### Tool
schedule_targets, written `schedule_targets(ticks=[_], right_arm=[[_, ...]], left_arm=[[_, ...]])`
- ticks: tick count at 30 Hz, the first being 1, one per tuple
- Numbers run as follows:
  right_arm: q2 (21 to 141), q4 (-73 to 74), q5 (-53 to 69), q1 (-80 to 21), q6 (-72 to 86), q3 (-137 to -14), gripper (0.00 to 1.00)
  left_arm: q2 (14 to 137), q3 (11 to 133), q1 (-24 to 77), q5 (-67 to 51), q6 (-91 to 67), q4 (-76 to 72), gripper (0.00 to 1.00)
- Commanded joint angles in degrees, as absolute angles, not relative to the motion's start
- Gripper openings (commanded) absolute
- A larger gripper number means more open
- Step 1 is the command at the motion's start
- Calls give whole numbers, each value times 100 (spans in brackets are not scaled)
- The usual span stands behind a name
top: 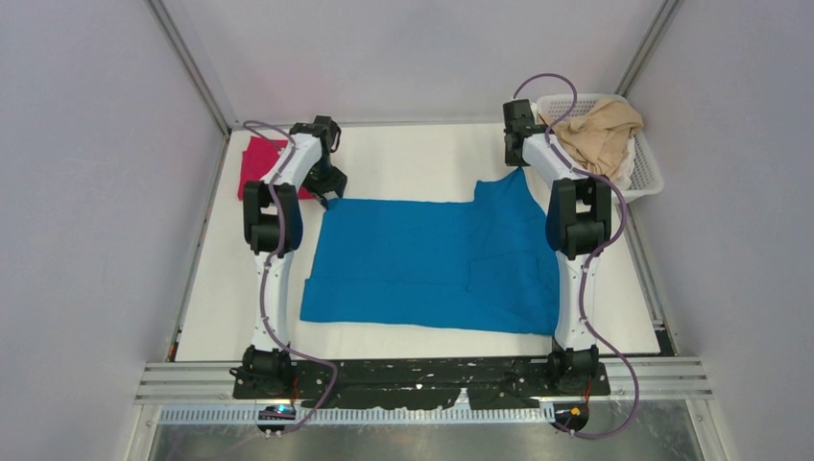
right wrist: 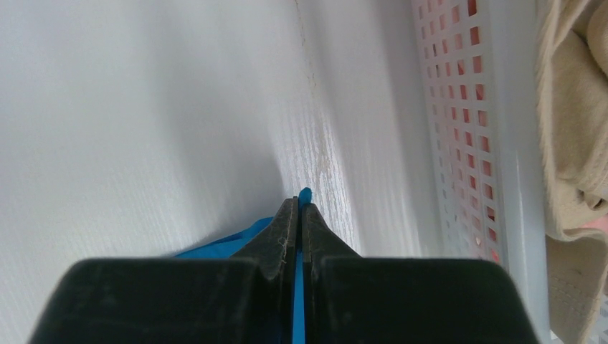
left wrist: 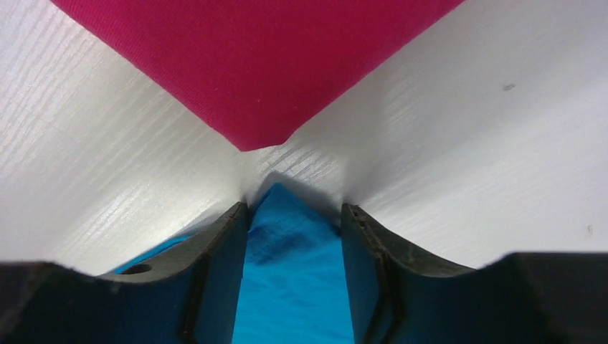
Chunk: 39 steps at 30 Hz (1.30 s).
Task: Fold and stack the t-shirts
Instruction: Grab the side of the flattened tshirt furthest away from the robot with both arms, then fold the other side of the tshirt into a rectangle
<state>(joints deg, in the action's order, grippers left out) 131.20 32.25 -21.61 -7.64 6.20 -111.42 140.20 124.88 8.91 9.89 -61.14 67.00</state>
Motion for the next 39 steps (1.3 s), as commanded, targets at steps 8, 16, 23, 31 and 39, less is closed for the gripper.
schedule_targets(ticks=[8, 16, 23, 31, 39], right_arm=[[12411, 2922, -2017, -748, 764, -10953, 6], [12283, 2686, -1771, -761, 587, -10747, 6], [11604, 2286, -1525, -763, 552, -9943, 6], [10654, 2104, -1369, -792, 740, -8786, 6], [9639, 1883, -1233, -864, 881, -7646, 6]], left_arm=[[13822, 12493, 914, 1035, -6062, 6908, 0], [13830, 12584, 817, 851, -5635, 6933, 0], [13352, 12307, 843, 1077, -5233, 6908, 0], [13179, 12413, 1033, 1367, -4664, 7359, 0], [12662, 11887, 1245, 1905, -4133, 7362, 0]])
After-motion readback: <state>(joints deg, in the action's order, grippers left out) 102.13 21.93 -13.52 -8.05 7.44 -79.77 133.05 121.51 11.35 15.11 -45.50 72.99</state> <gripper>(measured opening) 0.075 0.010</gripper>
